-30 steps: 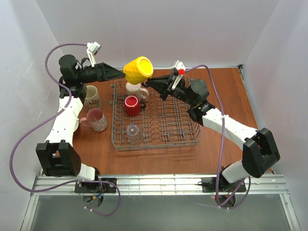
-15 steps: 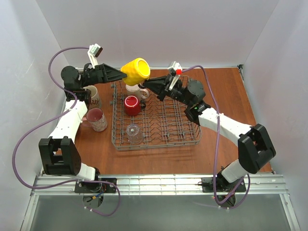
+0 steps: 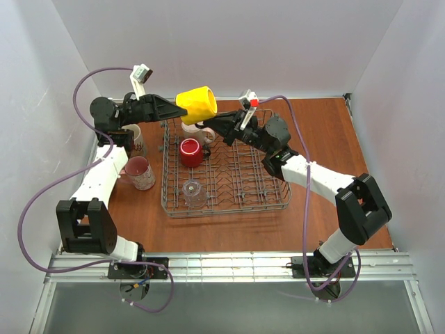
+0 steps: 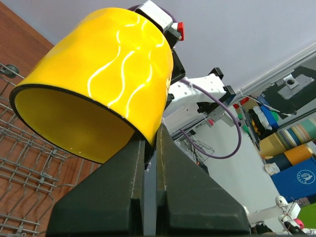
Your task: Unload the cups from the dish rack
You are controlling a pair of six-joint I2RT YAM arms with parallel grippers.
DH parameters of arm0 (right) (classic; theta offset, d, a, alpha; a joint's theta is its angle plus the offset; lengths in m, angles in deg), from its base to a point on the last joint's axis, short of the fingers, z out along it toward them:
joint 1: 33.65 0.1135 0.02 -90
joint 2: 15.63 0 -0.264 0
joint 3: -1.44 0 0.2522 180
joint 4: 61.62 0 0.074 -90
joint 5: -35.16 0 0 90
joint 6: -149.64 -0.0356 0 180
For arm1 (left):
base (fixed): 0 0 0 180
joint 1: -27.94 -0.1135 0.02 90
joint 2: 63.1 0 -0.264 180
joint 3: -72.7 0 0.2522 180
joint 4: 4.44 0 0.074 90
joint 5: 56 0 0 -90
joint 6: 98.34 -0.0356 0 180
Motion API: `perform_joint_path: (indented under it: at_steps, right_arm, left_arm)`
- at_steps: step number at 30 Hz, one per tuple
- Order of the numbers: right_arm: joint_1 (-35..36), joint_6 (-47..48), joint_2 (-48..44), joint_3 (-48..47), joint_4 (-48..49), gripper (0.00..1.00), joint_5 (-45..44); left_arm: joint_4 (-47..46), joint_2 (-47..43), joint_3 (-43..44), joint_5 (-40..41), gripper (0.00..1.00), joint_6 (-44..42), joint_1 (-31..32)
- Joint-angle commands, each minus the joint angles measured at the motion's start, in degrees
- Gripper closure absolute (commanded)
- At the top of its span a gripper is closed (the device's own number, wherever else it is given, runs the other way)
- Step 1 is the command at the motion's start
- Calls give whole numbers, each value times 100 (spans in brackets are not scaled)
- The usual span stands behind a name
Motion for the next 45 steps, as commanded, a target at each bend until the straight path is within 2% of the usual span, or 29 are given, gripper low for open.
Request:
perform_joint_path:
  at_steps: [1,3,4,6,7,9,10,11,12,13,14,16,17,20,21,23,25,27,28,31,33,37,43,45]
  right_arm:
    - [77,508,-76,-28,638,99,137]
    - [77,526,-67,60,629,99,120]
    - [77,526,-59,87,629,90,102]
    - [86,534,-58,131,629,73,76]
    - [86,543,-76,192,621,62,58]
    - [86,587,-111,236,603,57,32]
    - [86,596,-146,306,603,51,32]
    - [77,631,-181,341,568,48,23]
    - [77,692,-208,403,559,46,6]
    - [68,719,-286,490,542,45,-3]
    - [77,754,-322,543,533,45,-38]
    - [77,798,-409,623,524,44,-73]
    - [77,798,-436,675,515,44,-74]
    - [77,842,-541,781,445,44,-21]
    - [77,877,-620,816,367,43,-12]
    - [68,982,-700,877,252,43,-12]
    - [77,1053,-831,922,129,43,-12]
    - [68,1123,-945,1027,93,44,-30]
    - [68,1141,-981,1071,76,43,-38]
    - [68,1185,-1078,1194,58,43,-100]
    - [77,1211,-1113,1221,49,43,-91]
    - [77,1229,-1148,1238,-3,43,-82]
    - [86,1299,-1254,1352,-30,44,-179]
    - [77,1308,-1245,1352,-30,44,-205]
  left_arm:
    - [1085,-122,134,173,100,-638,-77]
    - [1887,-148,413,226,100,-1592,-77]
    - [2674,-140,511,296,100,-1947,-77]
    - [3215,-122,687,349,100,-2414,-77]
    - [3818,-105,879,427,100,-2938,-77]
    - [4428,-78,1100,515,100,-3494,-77]
    - [4805,-78,1206,577,100,-3784,-77]
    - [5635,-69,1502,751,100,-4535,-77]
    - [6105,-69,1653,884,100,-4943,-77]
    - [7049,-43,1855,1016,100,-5348,-77]
    - [7459,1,2153,1339,100,-6126,-77]
    - [8485,10,2383,1692,100,-6772,-77]
    - [8822,1,2602,1902,100,-7402,-77]
    - [10053,-60,2884,2965,100,-8442,-77]
    - [10334,-147,3016,3525,100,-9115,-77]
    - [11152,-227,3253,4081,100,-10039,-77]
    - [11969,-359,3368,4741,100,-10622,-77]
    - [12470,-464,3308,5076,100,-11245,-77]
    - [12543,-752,3116,5660,100,-11388,-77]
    - [12526,-1359,2195,6620,100,-12151,-77]
    - [12534,-1580,1859,6896,100,-12469,-77]
    - [12543,-2125,998,7055,100,-13530,-77]
    - [12543,-2653,654,6880,100,-14228,-77]
    - [12552,-2723,268,6766,100,-14456,-77]
